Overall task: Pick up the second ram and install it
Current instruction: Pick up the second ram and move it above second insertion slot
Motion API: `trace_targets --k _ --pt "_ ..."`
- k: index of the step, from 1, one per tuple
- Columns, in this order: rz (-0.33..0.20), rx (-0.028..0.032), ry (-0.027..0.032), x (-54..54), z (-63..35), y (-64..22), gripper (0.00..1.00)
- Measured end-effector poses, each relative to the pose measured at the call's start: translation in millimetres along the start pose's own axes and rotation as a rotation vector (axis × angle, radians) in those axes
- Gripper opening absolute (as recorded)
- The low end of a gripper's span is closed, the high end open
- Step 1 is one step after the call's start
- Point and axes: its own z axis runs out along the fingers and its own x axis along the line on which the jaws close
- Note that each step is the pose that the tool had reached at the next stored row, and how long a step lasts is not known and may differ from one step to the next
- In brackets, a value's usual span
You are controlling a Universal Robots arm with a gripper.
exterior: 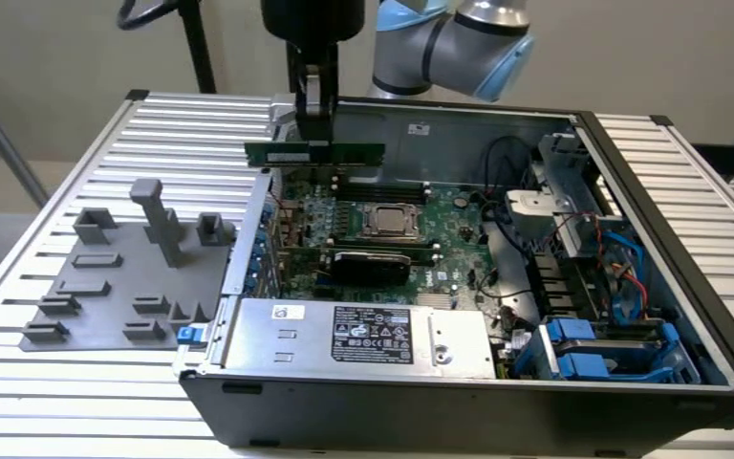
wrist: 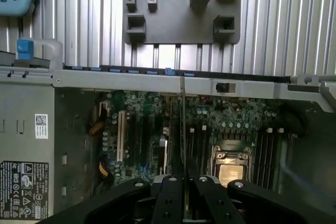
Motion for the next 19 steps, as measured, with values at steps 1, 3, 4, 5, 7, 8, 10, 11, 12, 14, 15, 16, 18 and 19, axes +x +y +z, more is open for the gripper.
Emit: trace_targets --k 1,3,4,5,7,8,10,11,12,14,15,16,18,19 --pt "0.000 0.0000 -0.0001 -0.6 1.3 -3.9 0.14" --pt "0.002 0.0000 0.0001 -1.6 3.9 -11.2 0.14" --pt "0.002 -0.0001 0.0001 -2.1 5.2 -15.0 0.14" --pt "0.003 0.0000 0.0001 -2.6 6.5 -18.5 0.14" --pt "0.004 0.0001 0.0001 -3.9 9.0 -25.0 0.14" --pt "0.005 0.0001 0.0001 -4.5 10.2 -28.1 0.14" --pt "0.006 0.0001 0.0001 -6.0 12.4 -34.1 0.14" --pt "0.006 0.0002 0.0001 -6.8 13.5 -37.1 0.14" --pt "0.007 0.0002 0.0001 -7.6 14.6 -39.9 0.14" --pt "0.009 0.0002 0.0002 -8.7 17.0 -44.8 0.14" --pt "0.010 0.0002 0.0002 -9.1 18.2 -47.0 0.14" --pt "0.011 0.0003 -0.0003 -9.4 19.7 -48.9 0.14" --pt "0.014 0.0006 -0.0022 -9.8 22.8 -52.3 0.14" --pt "0.016 0.0006 -0.0032 -10.0 24.2 -54.1 0.14"
